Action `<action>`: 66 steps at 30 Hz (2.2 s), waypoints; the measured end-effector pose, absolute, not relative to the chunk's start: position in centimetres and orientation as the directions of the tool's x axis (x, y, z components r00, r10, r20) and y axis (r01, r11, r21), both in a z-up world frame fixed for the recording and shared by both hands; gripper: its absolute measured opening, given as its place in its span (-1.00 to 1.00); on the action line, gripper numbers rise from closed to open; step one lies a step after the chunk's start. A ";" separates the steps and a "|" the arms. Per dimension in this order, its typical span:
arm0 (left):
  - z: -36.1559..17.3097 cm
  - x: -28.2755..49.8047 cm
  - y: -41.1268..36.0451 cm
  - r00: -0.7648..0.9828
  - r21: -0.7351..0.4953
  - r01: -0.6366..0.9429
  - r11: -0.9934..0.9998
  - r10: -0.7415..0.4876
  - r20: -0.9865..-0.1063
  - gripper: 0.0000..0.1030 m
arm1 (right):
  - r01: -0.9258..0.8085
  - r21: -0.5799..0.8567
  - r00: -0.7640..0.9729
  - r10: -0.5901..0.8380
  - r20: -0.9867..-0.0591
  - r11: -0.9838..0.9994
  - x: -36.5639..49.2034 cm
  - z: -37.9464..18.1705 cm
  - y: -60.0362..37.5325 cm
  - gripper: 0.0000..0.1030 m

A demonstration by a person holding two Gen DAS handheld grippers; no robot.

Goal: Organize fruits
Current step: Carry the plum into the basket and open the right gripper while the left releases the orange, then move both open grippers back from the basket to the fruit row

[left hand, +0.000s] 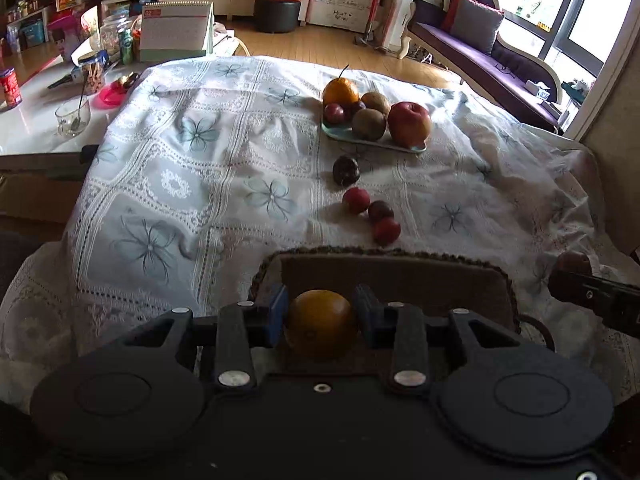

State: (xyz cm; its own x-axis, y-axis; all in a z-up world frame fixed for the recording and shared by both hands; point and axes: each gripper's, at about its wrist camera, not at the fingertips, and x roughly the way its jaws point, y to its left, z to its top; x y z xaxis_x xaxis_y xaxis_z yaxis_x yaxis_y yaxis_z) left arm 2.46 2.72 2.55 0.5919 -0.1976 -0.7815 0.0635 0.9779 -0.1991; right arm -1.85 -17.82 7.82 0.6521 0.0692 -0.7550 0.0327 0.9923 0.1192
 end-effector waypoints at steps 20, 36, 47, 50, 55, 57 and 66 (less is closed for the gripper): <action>-0.5 1.7 0.9 0.521 -0.088 0.043 0.995 -0.097 -0.848 -0.12 | -0.012 0.098 0.539 0.089 -0.838 0.995 -1.4 5.5 -15.4 -0.30; -1.4 1.8 0.1 0.430 -0.122 0.084 0.989 -0.147 -0.891 -0.11 | -0.023 0.111 0.478 0.108 -0.872 0.994 -0.9 4.8 -15.0 -0.24; -1.2 2.8 0.2 0.326 -0.142 0.161 0.977 -0.189 -0.926 -0.11 | -0.045 0.070 0.337 0.081 -0.938 0.997 1.4 4.5 -14.4 -0.04; -0.6 3.5 0.6 0.320 -0.148 0.165 0.975 -0.195 -0.927 -0.12 | -0.047 -0.006 0.334 0.010 -0.942 0.999 2.4 4.7 -14.2 -0.04; 1.4 5.6 0.9 0.383 -0.125 0.154 0.980 -0.176 -0.907 -0.12 | -0.029 -0.042 0.356 -0.029 -0.934 0.999 5.1 5.9 -14.6 -0.04; 2.2 7.0 0.9 0.426 -0.095 0.136 0.986 -0.145 -0.893 -0.12 | -0.004 -0.036 0.365 -0.032 -0.931 0.999 6.8 6.1 -14.7 -0.04; 1.2 14.9 1.3 0.439 -0.035 0.023 0.999 -0.041 -0.898 -0.12 | 0.080 0.071 0.349 0.039 -0.936 0.994 15.1 3.1 -15.1 -0.04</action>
State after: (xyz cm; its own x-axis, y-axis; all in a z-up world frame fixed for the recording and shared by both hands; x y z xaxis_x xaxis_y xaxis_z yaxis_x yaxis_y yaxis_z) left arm 14.92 1.32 1.25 0.4387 -0.0411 -0.8977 0.0225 0.9991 -0.0347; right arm 15.07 -15.08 3.12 0.3492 0.0388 -0.9362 0.0798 0.9943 0.0709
